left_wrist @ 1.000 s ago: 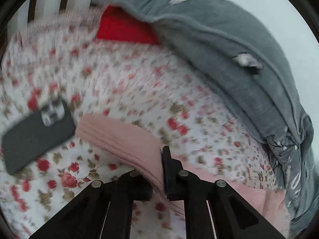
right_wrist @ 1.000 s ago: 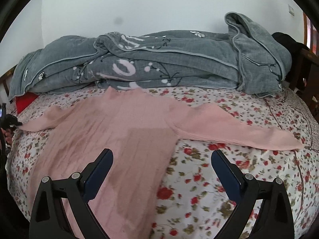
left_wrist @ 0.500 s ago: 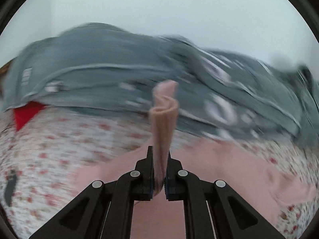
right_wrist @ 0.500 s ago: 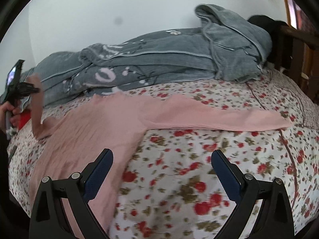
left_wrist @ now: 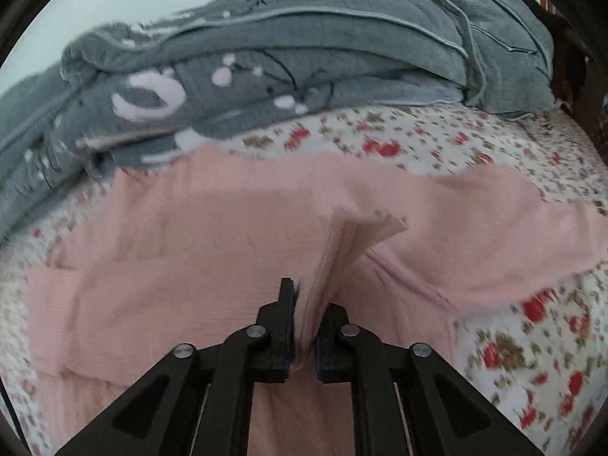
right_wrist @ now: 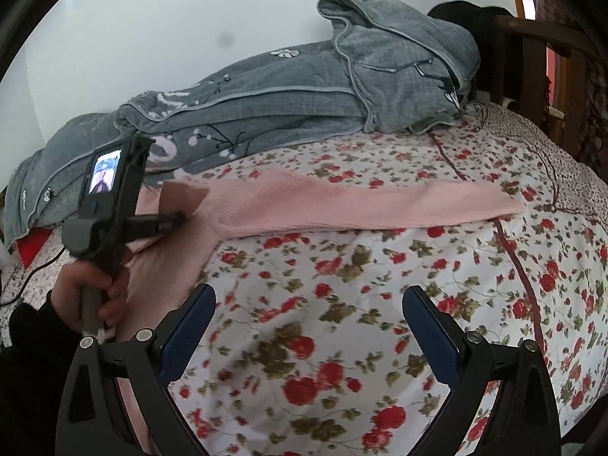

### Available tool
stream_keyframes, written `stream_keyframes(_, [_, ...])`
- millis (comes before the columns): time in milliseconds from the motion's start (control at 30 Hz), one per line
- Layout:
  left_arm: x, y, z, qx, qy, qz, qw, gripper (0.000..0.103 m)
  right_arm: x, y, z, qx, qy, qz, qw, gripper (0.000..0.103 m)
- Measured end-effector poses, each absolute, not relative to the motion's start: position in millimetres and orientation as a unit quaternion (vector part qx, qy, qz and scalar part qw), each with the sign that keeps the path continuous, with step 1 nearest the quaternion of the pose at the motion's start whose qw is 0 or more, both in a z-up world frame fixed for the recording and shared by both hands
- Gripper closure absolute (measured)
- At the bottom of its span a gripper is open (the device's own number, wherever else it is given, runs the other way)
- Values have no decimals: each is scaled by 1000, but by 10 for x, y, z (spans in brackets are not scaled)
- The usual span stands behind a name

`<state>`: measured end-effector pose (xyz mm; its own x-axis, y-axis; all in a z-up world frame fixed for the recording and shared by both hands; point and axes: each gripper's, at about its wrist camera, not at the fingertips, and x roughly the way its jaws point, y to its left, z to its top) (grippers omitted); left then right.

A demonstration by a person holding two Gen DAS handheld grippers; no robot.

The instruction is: Fold small clothes

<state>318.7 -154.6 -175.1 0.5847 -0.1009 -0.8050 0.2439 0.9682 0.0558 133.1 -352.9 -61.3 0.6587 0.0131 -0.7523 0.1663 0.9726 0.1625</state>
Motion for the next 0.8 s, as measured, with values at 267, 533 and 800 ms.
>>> stream_keyframes(267, [2885, -1250, -1454, 63, 410, -157, 896, 19, 1448, -3657, -719, 116, 417, -41, 900, 5])
stream_keyframes(533, [2552, -317, -1401, 53, 383, -54, 921, 15, 1661, -4207, -742, 117, 410, -80, 901, 27])
stream_keyframes(800, [2595, -106, -1916, 12, 414, -29, 910, 15, 1940, -4729, -1001, 190, 434, -143, 869, 47])
